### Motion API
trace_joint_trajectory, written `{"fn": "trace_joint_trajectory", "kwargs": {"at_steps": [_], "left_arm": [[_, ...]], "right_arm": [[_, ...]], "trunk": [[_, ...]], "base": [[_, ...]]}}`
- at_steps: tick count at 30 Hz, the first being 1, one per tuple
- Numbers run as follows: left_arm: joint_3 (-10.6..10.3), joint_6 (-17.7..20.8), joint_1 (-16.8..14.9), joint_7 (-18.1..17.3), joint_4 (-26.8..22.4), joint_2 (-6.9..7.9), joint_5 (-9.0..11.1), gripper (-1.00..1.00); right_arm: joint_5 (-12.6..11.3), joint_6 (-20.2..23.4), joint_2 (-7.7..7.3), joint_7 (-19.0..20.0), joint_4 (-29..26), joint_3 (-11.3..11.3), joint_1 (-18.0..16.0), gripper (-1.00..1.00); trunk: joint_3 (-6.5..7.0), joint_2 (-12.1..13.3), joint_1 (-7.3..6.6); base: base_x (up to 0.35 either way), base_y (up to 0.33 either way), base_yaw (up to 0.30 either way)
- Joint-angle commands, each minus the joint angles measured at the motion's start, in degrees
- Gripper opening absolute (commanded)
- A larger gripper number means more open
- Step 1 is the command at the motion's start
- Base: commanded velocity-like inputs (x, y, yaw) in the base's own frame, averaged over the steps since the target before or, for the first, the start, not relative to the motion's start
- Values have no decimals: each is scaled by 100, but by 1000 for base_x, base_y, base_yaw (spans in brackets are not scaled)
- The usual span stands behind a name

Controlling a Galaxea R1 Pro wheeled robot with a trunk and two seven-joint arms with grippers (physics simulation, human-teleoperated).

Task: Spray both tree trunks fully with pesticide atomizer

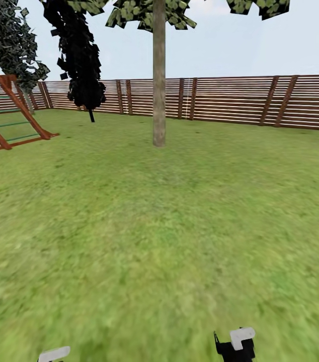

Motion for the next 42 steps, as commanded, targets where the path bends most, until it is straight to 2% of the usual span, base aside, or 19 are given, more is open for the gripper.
{"fn": "trace_joint_trajectory", "kwargs": {"at_steps": [1,42], "left_arm": [[0,0,0,0,-1,0,0,-100],[0,2,0,0,-1,0,-8,-100]], "right_arm": [[0,0,0,0,0,0,0,100],[1,0,-8,-2,9,0,0,100]], "trunk": [[0,0,0],[0,0,0]], "base": [[339,0,0],[340,0,0]]}}
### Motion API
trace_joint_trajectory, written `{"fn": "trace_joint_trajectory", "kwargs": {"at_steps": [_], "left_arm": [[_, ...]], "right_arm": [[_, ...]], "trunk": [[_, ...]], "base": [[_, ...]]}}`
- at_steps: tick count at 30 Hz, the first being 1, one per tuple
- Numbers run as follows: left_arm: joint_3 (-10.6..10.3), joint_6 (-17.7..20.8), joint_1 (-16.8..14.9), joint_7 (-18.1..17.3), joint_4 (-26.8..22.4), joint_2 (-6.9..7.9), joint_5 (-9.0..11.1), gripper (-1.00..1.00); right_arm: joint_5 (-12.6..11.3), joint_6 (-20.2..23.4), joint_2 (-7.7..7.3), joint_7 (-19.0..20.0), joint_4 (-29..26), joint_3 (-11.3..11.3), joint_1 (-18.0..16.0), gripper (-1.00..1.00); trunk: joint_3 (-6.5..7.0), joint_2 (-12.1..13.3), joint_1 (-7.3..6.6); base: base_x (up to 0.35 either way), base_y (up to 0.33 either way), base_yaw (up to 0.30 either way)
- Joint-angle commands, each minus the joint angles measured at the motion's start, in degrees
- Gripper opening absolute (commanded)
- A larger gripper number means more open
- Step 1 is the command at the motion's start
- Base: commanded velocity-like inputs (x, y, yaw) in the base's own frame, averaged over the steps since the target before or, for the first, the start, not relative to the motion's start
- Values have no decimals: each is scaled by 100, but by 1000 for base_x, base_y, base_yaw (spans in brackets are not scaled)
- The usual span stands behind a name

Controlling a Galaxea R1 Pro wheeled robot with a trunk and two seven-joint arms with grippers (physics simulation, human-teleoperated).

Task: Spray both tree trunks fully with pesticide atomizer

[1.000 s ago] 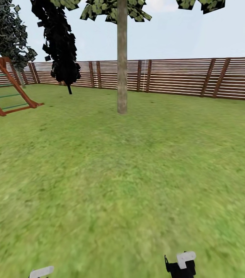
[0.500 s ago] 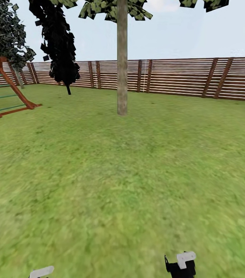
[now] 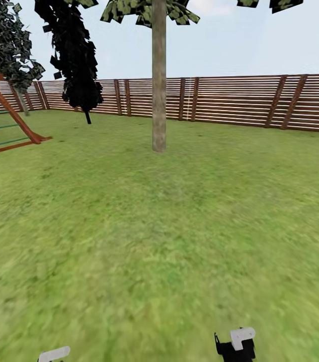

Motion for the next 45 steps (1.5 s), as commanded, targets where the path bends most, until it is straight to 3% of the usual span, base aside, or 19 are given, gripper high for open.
{"fn": "trace_joint_trajectory", "kwargs": {"at_steps": [1,45], "left_arm": [[0,-1,0,0,-1,0,0,-100],[0,4,35,0,-9,2,10,-100]], "right_arm": [[0,0,0,1,-2,0,0,100],[0,0,8,2,-9,0,0,100]], "trunk": [[0,0,0],[0,0,0]], "base": [[340,0,0],[340,0,0]]}}
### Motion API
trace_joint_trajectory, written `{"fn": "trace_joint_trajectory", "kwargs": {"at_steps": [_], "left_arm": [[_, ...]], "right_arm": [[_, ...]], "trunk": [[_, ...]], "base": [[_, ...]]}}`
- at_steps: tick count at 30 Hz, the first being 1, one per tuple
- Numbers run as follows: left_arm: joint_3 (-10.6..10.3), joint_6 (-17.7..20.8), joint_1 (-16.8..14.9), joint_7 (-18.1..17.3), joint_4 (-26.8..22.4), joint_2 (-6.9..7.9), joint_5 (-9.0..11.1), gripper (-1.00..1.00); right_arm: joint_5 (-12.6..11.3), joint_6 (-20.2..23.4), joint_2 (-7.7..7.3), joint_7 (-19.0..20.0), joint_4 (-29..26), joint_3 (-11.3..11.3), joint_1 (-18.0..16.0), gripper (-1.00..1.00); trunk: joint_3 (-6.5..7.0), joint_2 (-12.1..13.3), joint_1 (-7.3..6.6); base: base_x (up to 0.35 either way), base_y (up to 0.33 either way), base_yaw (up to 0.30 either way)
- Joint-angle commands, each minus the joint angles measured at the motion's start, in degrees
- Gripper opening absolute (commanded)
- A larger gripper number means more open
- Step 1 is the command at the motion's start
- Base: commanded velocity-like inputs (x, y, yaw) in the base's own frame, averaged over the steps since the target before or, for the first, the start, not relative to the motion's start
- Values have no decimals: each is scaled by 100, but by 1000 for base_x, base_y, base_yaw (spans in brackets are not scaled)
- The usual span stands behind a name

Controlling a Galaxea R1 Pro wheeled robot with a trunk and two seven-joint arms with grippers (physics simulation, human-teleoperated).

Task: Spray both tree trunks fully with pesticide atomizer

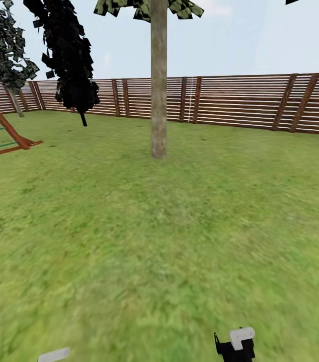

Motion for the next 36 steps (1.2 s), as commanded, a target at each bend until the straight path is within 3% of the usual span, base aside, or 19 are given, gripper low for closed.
{"fn": "trace_joint_trajectory", "kwargs": {"at_steps": [1,36], "left_arm": [[-1,-3,0,0,2,2,3,-100],[-1,-7,0,0,2,-1,-2,-100]], "right_arm": [[0,0,0,0,0,0,0,100],[-1,0,0,0,0,0,0,100]], "trunk": [[0,0,0],[0,0,0]], "base": [[340,0,0],[340,0,0]]}}
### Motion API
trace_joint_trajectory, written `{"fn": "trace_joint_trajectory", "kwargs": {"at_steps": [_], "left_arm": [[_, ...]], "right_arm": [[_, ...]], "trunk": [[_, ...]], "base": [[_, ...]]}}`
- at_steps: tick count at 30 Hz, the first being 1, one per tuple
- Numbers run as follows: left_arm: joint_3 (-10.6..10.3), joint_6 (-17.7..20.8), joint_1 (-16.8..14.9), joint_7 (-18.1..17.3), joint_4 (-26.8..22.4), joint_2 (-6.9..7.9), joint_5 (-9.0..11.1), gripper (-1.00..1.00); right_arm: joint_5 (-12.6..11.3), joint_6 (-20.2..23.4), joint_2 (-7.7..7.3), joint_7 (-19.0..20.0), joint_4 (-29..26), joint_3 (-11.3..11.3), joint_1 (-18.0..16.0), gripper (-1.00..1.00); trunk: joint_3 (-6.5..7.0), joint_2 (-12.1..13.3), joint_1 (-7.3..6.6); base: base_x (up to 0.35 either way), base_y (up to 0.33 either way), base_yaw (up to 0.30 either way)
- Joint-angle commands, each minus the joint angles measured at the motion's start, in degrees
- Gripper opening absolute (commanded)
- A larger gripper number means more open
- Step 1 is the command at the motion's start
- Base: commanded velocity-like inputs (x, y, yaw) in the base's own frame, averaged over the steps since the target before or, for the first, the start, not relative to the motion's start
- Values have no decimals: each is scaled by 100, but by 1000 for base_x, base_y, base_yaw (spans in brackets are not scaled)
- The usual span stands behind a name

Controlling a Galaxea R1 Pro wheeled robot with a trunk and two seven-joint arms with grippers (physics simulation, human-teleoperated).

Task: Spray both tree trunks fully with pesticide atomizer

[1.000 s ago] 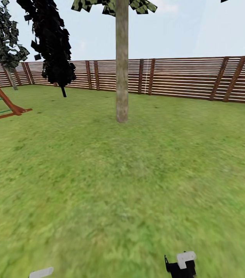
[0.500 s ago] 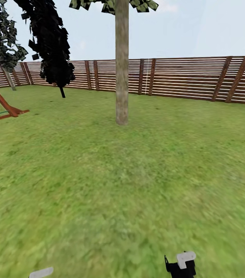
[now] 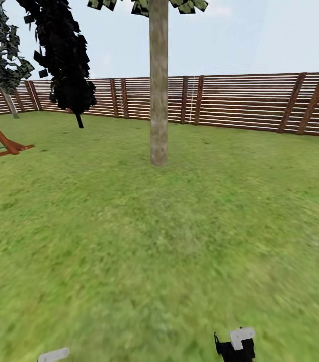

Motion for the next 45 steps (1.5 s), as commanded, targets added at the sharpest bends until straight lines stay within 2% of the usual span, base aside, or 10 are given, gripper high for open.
{"fn": "trace_joint_trajectory", "kwargs": {"at_steps": [1,45], "left_arm": [[0,0,0,0,0,1,0,-100],[0,0,0,0,-1,1,9,-100]], "right_arm": [[1,0,0,0,0,0,0,100],[1,0,-6,0,0,0,0,100]], "trunk": [[0,0,0],[0,0,0]], "base": [[340,0,0],[340,0,0]]}}
